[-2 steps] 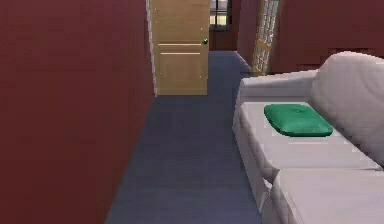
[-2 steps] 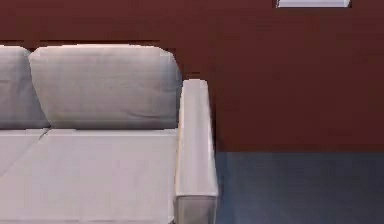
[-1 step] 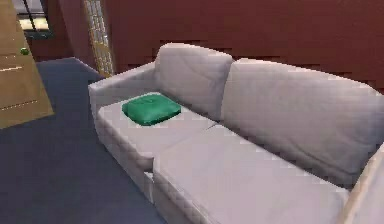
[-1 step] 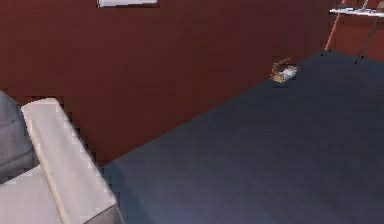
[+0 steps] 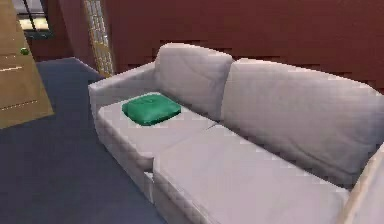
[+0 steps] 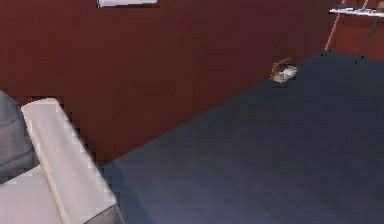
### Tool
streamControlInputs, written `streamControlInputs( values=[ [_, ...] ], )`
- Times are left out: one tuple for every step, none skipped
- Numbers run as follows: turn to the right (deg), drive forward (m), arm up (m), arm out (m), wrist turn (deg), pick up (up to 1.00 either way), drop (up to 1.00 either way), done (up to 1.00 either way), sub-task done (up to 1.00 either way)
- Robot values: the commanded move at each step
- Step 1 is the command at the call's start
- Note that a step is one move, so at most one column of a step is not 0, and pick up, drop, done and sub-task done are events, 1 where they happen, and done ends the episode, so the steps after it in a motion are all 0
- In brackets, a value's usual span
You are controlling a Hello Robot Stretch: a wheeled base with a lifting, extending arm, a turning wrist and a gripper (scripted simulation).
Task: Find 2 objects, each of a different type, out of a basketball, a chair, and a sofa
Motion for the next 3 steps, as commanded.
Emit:
streamControlInputs(
  values=[
    [45.0,0.0,0.0,0.0,0.0,0.0,0.0,0.0,0.0],
    [45.0,0.0,0.0,0.0,0.0,0.0,0.0,0.0,0.0],
    [45.0,0.0,0.0,0.0,0.0,0.0,0.0,0.0,0.0]
  ],
)
